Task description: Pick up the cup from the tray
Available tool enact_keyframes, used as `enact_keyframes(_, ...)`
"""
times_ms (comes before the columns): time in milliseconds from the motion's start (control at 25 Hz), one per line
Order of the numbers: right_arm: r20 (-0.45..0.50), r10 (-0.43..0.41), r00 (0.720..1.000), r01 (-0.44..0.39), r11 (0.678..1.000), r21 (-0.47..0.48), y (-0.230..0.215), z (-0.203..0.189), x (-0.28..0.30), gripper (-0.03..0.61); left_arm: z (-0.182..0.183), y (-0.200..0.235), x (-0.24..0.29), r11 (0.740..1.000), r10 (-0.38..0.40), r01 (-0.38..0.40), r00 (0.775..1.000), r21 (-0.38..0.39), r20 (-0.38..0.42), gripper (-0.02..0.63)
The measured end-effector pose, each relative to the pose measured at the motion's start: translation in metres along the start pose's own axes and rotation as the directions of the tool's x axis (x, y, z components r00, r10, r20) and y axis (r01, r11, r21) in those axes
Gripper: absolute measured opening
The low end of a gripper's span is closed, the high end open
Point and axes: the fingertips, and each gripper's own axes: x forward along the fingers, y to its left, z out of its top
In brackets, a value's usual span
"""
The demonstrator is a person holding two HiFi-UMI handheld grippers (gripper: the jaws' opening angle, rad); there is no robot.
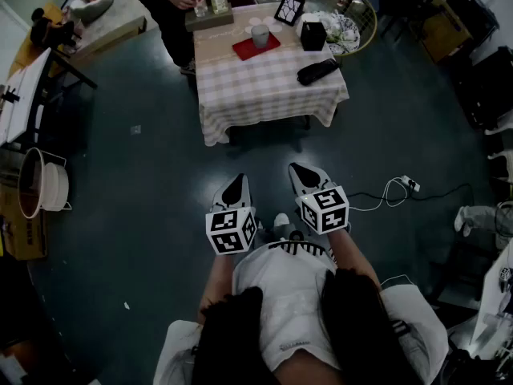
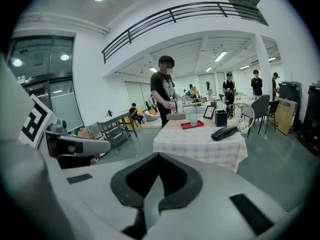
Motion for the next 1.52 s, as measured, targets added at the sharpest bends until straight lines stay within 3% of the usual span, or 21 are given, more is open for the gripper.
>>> enact_keyframes(400, 0.001, 0.006, 1.000, -0.006, 1.000, -0.012, -0.008, 0.000, -0.001, 0.006, 0.000, -0.007, 0.005, 1.000, 0.011, -0.010, 1.000, -0.011, 0.011, 0.006)
enact_keyframes(640, 0.044, -0.004, 0.999, 0.001, 0.998, 0.064, -0.027, 0.005, -0.006, 0.006, 0.003, -0.014, 0.006, 1.000, 0.023, -0.023, 1.000, -0.014, 0.019, 0.006)
enact_keyframes(1000, 0.053, 0.034, 0.998, -0.037, 0.998, 0.046, -0.047, 0.006, -0.010, 0.008, 0.003, -0.029, 0.017, 0.998, 0.056, -0.055, 0.998, -0.020, 0.026, 0.006)
enact_keyframes(1200, 0.053, 0.048, 0.997, -0.047, 0.999, -0.022, -0.057, 0.007, -0.011, 0.012, 0.001, -0.040, 0.023, 0.997, 0.070, -0.070, 0.997, -0.015, 0.039, 0.006)
enact_keyframes(1520, 0.079, 0.074, 0.994, -0.074, 0.997, -0.005, -0.072, 0.015, -0.012, 0.112, 0.005, -0.053, 0.038, 0.998, 0.063, -0.063, 0.997, -0.014, 0.036, 0.006)
